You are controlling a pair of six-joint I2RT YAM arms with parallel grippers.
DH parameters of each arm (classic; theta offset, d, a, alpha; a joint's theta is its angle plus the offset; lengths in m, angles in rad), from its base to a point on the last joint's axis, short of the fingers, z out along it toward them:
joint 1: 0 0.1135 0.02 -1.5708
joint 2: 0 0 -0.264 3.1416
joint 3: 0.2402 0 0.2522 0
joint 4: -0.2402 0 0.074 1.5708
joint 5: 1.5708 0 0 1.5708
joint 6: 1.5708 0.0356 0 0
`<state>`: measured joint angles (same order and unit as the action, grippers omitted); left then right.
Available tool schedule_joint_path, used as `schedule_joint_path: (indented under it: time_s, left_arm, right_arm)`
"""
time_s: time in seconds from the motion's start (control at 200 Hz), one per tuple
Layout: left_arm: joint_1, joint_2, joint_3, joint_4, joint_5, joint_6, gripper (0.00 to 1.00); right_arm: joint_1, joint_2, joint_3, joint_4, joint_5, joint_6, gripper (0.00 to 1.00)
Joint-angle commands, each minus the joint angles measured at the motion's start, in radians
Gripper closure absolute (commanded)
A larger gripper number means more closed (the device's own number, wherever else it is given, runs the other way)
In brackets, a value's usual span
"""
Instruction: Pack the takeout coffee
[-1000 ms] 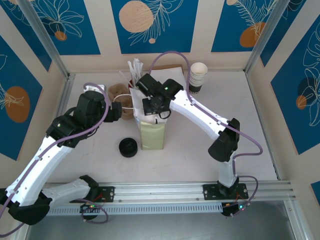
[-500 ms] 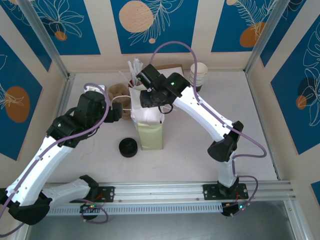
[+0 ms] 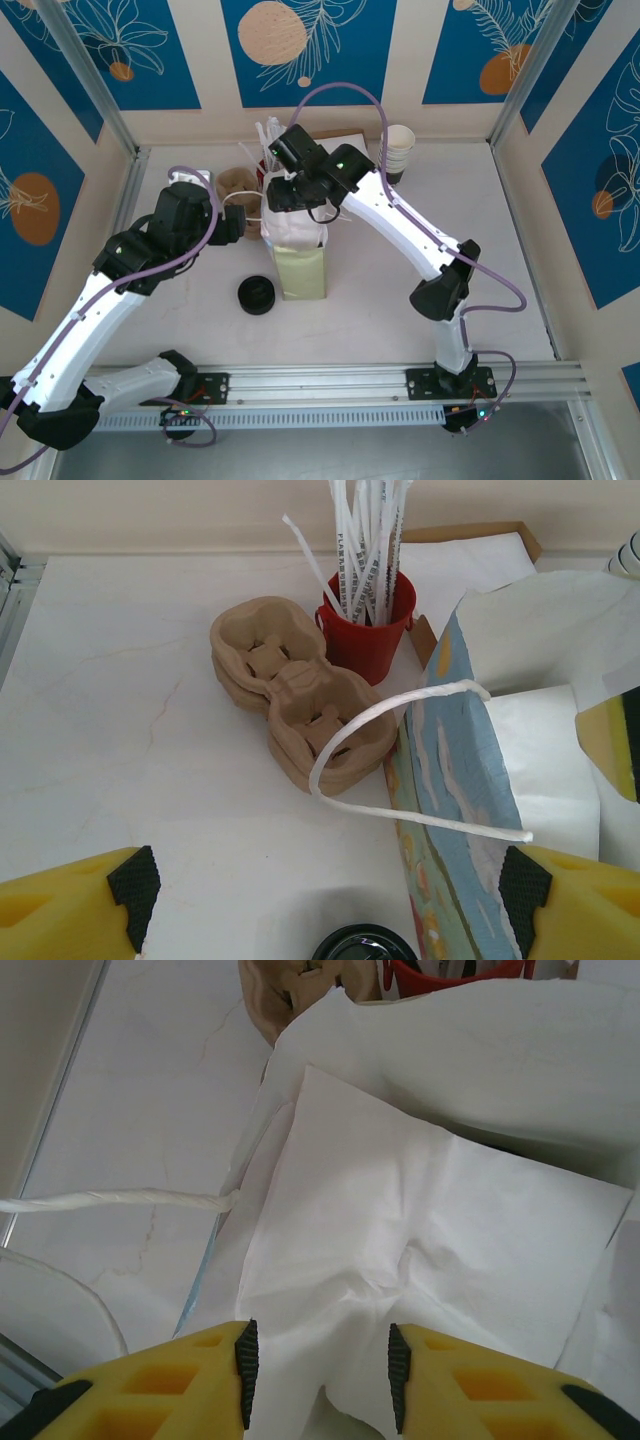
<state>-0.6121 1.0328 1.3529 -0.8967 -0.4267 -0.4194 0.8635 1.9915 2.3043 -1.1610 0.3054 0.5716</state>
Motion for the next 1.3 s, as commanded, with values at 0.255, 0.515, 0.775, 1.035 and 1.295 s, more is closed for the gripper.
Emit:
schedule_joint_path:
  time_s: [0.255, 0.515, 0.775, 1.035, 1.295]
  left_arm:
    - [0.013, -0.028, -0.047, 0.135, -0.106, 0.036, 0.07]
    - [0.123, -0.056, -0.141, 0.353, -0.109, 0.197, 0.0]
    - [0.314, -0.112, -0.307, 0.615, -0.077, 0.255, 0.0]
    - [0.407, -0.05, -0.564, 0.965, 0.026, 0.32, 0.0]
    - [0.499, 0.074, -0.796, 1.249, 0.087, 0.331, 0.0]
  right_arm:
    - [-0.012, -0.116, 0.024, 0.087, 0.023, -0.118, 0.56]
    - [-0.11, -0.287, -0.171, 0.195, 0.125, -0.215, 0.48]
    - [-0.338, -0.58, -0.695, 0.518, 0.177, -0.271, 0.27]
    - [-0.633, -0.795, -1.206, 0.856, 0.163, -0.24, 0.06]
    - [-0.811, -0.754, -1.579, 1.29, 0.178, -0.282, 0.01]
